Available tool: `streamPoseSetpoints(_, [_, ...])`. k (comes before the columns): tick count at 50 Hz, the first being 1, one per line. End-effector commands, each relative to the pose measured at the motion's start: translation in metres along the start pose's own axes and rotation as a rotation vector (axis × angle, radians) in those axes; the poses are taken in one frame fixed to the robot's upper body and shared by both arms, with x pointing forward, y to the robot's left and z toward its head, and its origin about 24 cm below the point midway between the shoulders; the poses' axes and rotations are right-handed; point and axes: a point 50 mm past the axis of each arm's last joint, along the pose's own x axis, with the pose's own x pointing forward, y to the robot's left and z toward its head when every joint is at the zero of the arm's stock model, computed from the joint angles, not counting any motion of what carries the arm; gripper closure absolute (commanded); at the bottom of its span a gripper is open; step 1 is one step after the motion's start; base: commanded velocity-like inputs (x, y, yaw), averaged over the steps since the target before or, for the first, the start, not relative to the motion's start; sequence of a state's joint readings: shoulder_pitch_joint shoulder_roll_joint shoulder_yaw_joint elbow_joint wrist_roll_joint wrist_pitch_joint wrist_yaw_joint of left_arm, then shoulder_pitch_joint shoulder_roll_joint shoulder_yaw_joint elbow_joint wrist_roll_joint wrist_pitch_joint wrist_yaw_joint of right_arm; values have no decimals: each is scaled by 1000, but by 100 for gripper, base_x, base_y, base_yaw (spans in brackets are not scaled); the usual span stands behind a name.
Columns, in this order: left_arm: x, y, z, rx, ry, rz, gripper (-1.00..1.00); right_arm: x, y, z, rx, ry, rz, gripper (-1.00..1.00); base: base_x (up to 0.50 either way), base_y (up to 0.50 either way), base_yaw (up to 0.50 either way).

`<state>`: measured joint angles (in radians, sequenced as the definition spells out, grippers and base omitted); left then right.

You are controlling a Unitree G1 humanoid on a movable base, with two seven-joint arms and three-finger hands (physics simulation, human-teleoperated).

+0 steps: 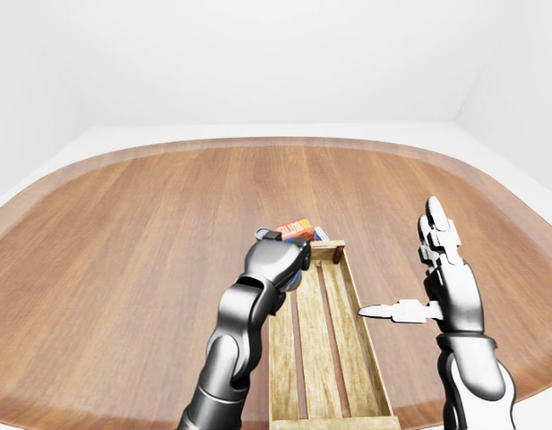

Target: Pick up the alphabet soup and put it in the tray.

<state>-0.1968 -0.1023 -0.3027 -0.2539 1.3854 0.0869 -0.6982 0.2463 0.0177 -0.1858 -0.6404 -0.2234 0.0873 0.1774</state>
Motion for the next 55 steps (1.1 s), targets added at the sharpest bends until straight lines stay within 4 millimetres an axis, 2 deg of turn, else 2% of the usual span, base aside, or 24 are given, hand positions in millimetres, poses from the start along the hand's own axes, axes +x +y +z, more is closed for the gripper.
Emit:
streamPoseSetpoints(1, [11, -13, 13, 10, -32, -67, 100, -1, 0, -1, 0, 7, 1, -100, 0, 0, 0])
streamPoseSetpoints(12, [16, -27, 27, 35, -72, -128, 100, -1, 1, -3, 0, 14, 5, -100, 0, 0, 0])
streamPoseSetpoints(23, [15, -24, 40, 72, -104, -111, 100, -1, 1, -3, -1, 16, 8, -100, 0, 0, 0])
streamPoseSetpoints(55, [23, -36, 43, 193, -107, -169, 100, 0, 0, -3, 2, 13, 8, -100, 0, 0, 0])
